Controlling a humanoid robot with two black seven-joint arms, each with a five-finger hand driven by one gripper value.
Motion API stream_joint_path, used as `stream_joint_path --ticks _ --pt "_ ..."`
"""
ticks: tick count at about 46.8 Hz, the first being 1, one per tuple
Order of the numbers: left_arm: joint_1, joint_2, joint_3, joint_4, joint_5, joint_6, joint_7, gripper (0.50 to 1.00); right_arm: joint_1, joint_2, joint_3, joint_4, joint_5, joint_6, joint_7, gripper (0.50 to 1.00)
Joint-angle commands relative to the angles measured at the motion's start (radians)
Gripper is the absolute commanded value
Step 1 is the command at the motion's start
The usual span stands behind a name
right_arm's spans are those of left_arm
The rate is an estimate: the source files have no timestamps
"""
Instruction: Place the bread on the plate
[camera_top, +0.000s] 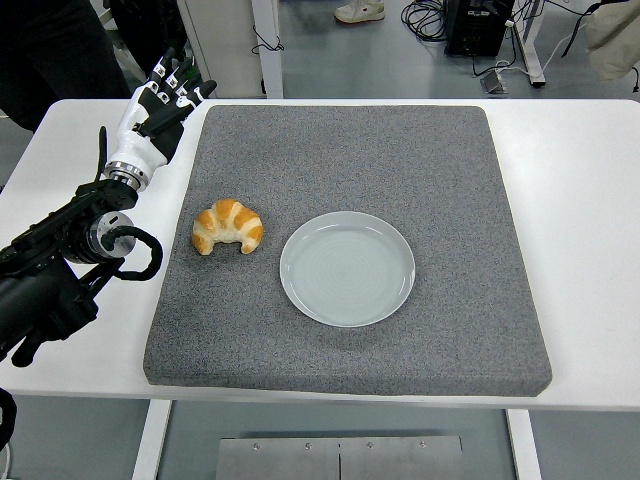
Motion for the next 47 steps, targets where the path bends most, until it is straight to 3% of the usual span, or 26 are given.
stream_joint_path --ticks 1,47 --pt "0.0 0.0 0.005 0.0 0.002 0.0 -0.001 0.969 0.0 0.0 0.0 0.0 0.0 0.0 0.0 1.0" --pt "0.0 -0.011 0.0 0.002 0.0 0.0 -0.006 0.968 0.002 0.0 0.002 0.0 0.0 0.0 0.0 1.0"
